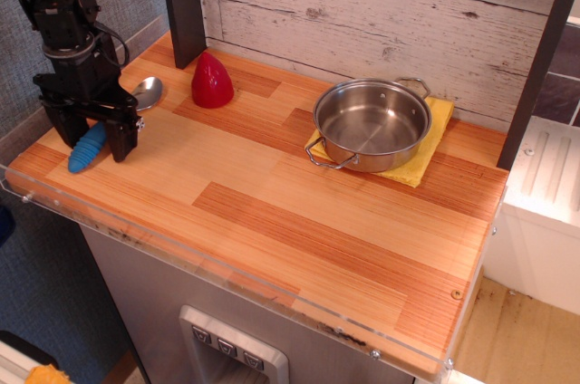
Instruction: Move the spoon to the inner edge of the table.
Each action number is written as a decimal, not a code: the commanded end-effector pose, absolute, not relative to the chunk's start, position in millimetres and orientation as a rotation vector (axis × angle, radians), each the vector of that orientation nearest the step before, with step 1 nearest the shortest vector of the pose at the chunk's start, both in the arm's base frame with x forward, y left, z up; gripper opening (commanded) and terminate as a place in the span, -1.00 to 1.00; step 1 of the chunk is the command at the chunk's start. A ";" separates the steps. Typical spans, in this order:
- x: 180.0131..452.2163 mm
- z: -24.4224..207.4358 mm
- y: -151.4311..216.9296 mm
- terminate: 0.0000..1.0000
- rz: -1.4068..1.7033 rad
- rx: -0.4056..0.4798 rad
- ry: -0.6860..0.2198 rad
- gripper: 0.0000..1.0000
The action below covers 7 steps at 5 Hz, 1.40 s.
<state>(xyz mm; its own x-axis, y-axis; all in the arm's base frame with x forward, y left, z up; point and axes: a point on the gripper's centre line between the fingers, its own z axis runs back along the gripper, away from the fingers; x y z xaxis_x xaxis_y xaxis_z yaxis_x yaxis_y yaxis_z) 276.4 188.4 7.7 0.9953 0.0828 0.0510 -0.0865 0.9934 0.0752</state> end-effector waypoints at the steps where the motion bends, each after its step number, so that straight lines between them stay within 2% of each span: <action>1: 275.4 14.7 183.6 -1.00 0.095 0.109 -0.066 -1.00; 2: 268.3 32.6 178.9 -1.00 0.152 0.134 -0.068 -1.00; 3: 258.6 64.3 164.7 -1.00 0.250 0.148 -0.071 -1.00; 4: 260.7 91.5 127.6 -1.00 0.268 0.146 -0.070 -1.00; 5: 267.8 92.3 79.4 -1.00 0.180 0.087 -0.111 -1.00; 7: 279.5 64.2 -21.5 -1.00 -0.052 0.037 -0.149 -1.00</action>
<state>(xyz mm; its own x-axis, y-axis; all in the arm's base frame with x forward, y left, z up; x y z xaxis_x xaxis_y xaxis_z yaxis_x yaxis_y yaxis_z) 283.9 -22.4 55.1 0.9914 -0.0588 0.1165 0.0541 0.9976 0.0433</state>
